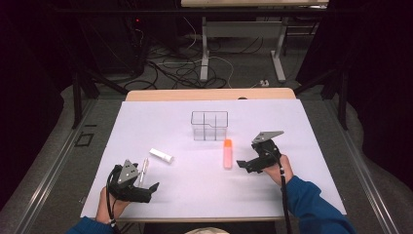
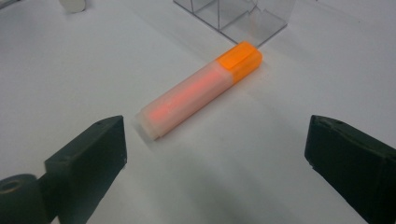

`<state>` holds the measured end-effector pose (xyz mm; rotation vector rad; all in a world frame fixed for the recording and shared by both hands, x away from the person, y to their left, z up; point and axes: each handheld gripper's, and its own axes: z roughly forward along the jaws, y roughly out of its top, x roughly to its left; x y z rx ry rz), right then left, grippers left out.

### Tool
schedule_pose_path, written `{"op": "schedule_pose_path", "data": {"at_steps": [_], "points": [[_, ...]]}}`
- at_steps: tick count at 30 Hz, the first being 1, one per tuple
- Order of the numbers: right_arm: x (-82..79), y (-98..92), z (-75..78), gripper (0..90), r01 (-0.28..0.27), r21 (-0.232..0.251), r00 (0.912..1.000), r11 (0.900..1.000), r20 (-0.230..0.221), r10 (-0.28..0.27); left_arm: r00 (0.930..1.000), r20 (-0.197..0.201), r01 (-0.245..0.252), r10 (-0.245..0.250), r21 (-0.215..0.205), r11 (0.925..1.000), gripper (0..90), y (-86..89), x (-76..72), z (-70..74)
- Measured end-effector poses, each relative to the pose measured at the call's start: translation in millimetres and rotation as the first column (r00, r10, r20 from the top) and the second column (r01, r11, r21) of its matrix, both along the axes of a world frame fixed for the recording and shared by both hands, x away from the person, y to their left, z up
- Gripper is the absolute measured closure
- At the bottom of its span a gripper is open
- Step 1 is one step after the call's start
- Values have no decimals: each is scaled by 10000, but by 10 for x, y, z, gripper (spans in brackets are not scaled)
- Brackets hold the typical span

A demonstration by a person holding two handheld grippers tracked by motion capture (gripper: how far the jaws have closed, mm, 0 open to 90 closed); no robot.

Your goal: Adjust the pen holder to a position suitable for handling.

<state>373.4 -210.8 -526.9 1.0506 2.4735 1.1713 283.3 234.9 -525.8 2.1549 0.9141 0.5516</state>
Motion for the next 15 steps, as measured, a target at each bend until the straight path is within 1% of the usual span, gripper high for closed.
{"op": "schedule_pose_path", "data": {"at_steps": [1, 2, 4, 5, 6, 9, 10, 11, 12, 13, 14, 15], "points": [[-24, -20, -4, 21, -150, -36, 9998, 9999, 98, 150, 10000, -2, -3, 3, -27, 10000, 1, -1, 0, -2], [-50, -22, -5, 13, -92, 35, 9999, 10000, 76, 91, 10000, 4, 3, -3, -36, 10000, 1, 0, 1, -4], [-121, -53, -1, 4, -294, -193, 9995, 9994, -134, 291, 10000, 11, -40, 41, -68, 10000, 1, 1, 4, -9], [-140, -53, -18, 3, -266, -30, 9996, 9996, -36, 266, 10000, -23, -47, 47, -33, 10000, 1, 2, 4, -6], [-164, -58, -22, 3, -215, -6, 9998, 9998, -32, 215, 10000, -17, -46, 46, -60, 10000, 1, 1, 5, -10], [-192, -90, -30, 3, -281, -1, 9996, 9996, -13, 281, 10000, -9, -60, 60, -18, 10000, 1, -1, -1, -5], [-208, -105, -32, 3, -258, -45, 9996, 9997, -65, 258, 10000, -12, -51, 51, -12, 10000, 1, 0, -1, -4], [-240, -134, -31, 2, -284, -177, 9994, 9994, -209, 280, 10000, -13, -38, 38, -31, 10000, 1, 2, -1, -3], [-255, -140, -41, 2, -208, -72, 9997, 9998, -112, 207, 10000, -18, -62, 62, -27, 10000, 1, 1, -1, -3], [-255, -140, -41, 2, -208, -72, 9997, 9998, -112, 207, 10000, 5, -68, 68, -26, 10000, 1, 0, 0, -4], [-271, -153, -35, 2, -227, -105, 9995, 9997, -217, 225, 10000, 6, -67, 67, -29, 10000, 1, 0, 1, -4], [-284, -166, -38, 2, -183, -75, 9998, 9998, -112, 183, 10000, 4, -79, 79, -19, 10000, 1, 0, 1, -4]]}}
